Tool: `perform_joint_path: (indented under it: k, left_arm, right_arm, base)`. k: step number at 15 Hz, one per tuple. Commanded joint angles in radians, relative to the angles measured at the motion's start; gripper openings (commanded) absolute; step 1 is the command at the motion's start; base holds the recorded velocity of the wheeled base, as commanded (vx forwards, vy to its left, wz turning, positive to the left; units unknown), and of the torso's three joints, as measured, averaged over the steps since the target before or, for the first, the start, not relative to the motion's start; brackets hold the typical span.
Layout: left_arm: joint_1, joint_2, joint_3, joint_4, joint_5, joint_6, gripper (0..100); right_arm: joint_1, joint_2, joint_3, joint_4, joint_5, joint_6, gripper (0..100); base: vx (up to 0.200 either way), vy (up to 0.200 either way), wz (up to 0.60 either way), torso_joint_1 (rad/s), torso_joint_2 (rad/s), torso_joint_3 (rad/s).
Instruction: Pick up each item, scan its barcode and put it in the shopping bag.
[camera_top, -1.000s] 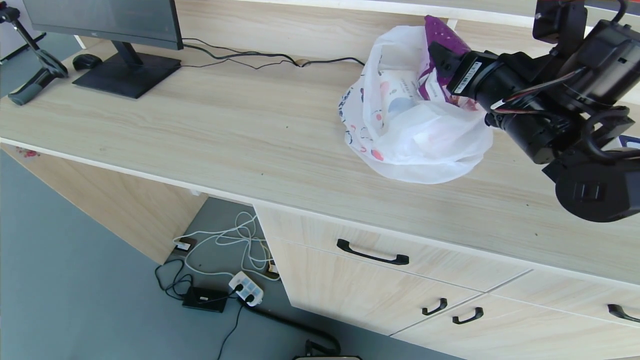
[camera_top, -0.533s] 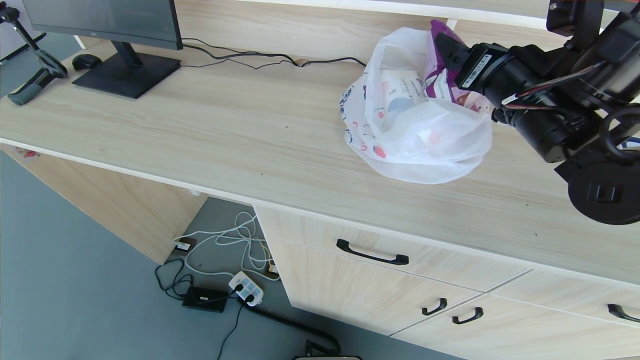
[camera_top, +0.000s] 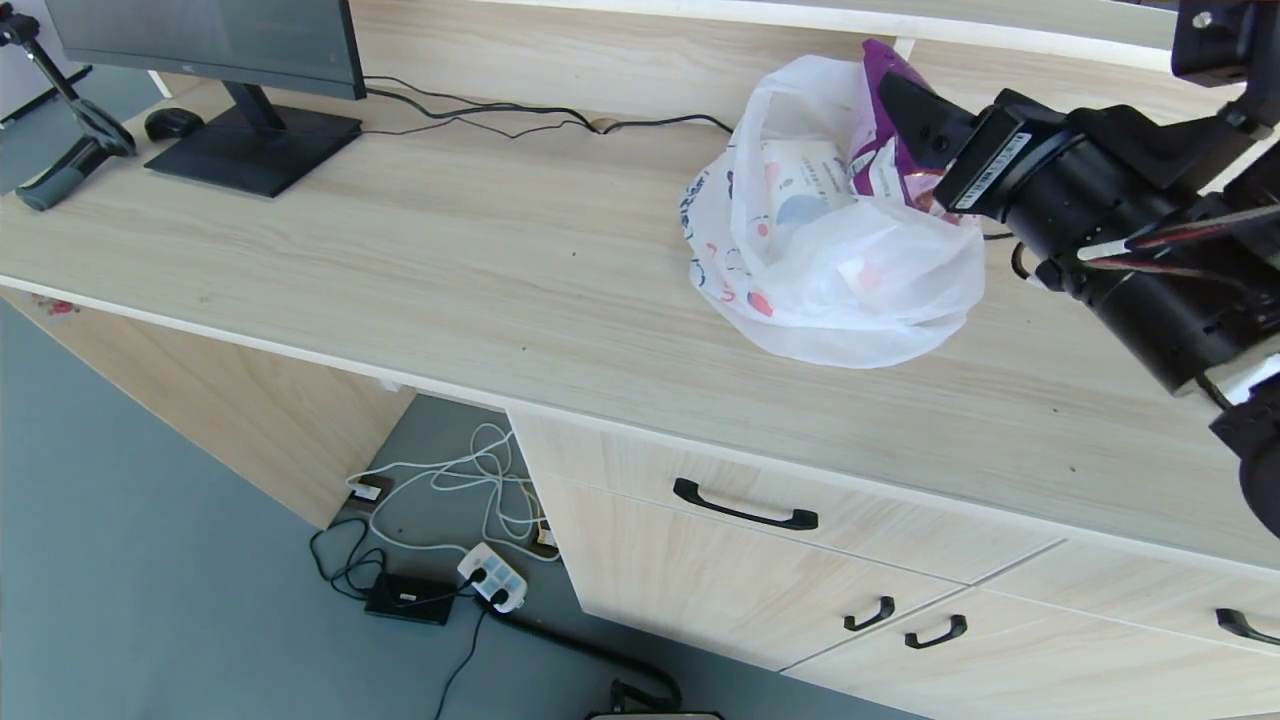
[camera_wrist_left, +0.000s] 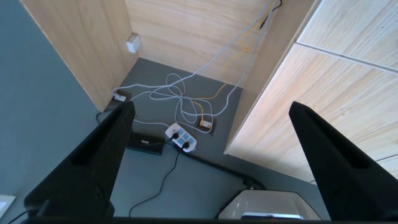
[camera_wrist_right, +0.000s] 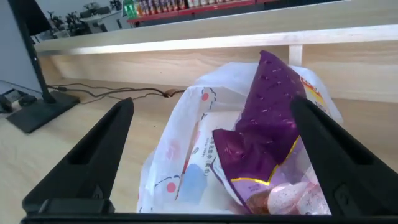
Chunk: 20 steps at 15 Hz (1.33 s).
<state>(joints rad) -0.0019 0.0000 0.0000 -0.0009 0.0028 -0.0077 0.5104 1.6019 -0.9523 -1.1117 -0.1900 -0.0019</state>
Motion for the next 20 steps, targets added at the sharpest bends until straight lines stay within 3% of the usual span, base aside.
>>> perform_joint_path:
  k: [1, 3, 6, 7, 9, 12, 15, 17, 20]
  left_arm:
    - [0.000, 0.000, 0.000, 0.001, 0.000, 0.000, 100]
    - [0.000, 0.000, 0.000, -0.001, 0.000, 0.000, 100]
    - [0.000, 0.000, 0.000, -0.001, 0.000, -0.002, 100]
    - [0.000, 0.000, 0.000, -0.001, 0.000, -0.002, 100]
    - [0.000, 0.000, 0.000, -0.001, 0.000, 0.000, 100]
    - [0.000, 0.000, 0.000, -0.001, 0.000, 0.000, 100]
    - [0.000, 0.000, 0.000, -0.001, 0.000, -0.002, 100]
    - [0.000, 0.000, 0.000, -0.001, 0.000, -0.002, 100]
    - [0.000, 0.000, 0.000, 0.001, 0.000, 0.000, 100]
  right_arm:
    - [0.069, -0.275, 0.363, -0.022, 0.001, -0.041, 100]
    - [0.106, -0.424, 0.595, -0.020, 0.011, -0.046, 100]
    - [0.241, -0.611, 0.900, -0.014, 0.012, -0.096, 100]
    - [0.269, -0.651, 0.952, 0.020, 0.015, -0.118, 100]
    - [0.298, -0.675, 0.949, 0.151, 0.015, -0.121, 100]
    - [0.479, -0.763, 0.951, 0.434, 0.015, -0.070, 100]
    - [0.496, -1.073, 0.951, 0.909, 0.017, -0.067, 100]
    - [0.494, -1.261, 0.935, 1.093, 0.018, -0.067, 100]
    - [0.508, -1.320, 0.934, 1.102, 0.078, -0.043, 100]
  base:
    - [0.000, 0.000, 0.00, 0.000, 0.00, 0.000]
    - [0.000, 0.000, 0.00, 0.000, 0.00, 0.000]
    - [0.000, 0.000, 0.00, 0.000, 0.00, 0.000]
    - [0.000, 0.000, 0.00, 0.000, 0.00, 0.000]
    - [0.000, 0.000, 0.00, 0.000, 0.00, 0.000]
    - [0.000, 0.000, 0.00, 0.000, 0.00, 0.000]
    - [0.000, 0.000, 0.00, 0.000, 0.00, 0.000]
    - [0.000, 0.000, 0.00, 0.000, 0.00, 0.000]
    - [0.000, 0.000, 0.00, 0.000, 0.00, 0.000]
